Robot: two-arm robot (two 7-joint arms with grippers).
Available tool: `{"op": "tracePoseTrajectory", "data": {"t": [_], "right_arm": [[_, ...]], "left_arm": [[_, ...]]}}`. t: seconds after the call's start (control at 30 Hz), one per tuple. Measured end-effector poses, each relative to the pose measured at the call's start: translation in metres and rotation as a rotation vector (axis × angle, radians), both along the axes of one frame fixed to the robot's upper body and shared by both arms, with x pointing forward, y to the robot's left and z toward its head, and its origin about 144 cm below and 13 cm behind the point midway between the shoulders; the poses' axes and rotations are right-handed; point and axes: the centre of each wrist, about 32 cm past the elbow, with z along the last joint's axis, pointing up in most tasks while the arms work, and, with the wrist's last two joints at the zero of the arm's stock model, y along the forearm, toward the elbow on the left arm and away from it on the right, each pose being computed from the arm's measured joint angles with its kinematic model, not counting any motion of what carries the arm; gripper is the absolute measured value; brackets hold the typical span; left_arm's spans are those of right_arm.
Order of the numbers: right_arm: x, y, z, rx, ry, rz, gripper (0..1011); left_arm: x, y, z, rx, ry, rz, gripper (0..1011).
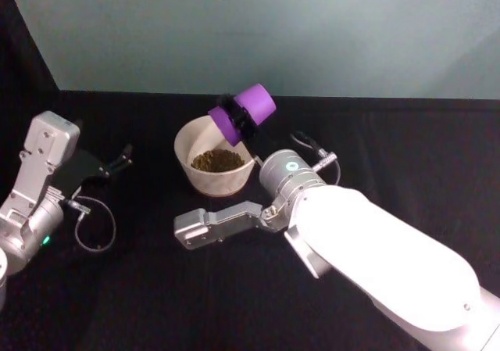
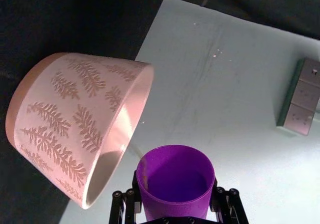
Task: Pick up the cup and pour the mung beans from the cup into the bowl.
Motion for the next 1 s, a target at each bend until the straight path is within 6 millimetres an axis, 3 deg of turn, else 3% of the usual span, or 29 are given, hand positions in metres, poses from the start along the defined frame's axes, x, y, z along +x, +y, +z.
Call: {"op": "tracePoseTrajectory", "data": {"t": [0.53, 1.0], "right_arm": [[-0.0035, 0.0043, -0.0027, -0.234, -0.123, 0.039, 734], [-0.0081, 0.0038, -0.0002, -0.197, -0.141, 0.061, 734]], "left_arm": [[0.0000, 0.0000, 0.0000, 0.000, 0.000, 0.000, 1000], [0.0000, 0.0000, 0.0000, 0.000, 0.000, 0.000, 1000]]}}
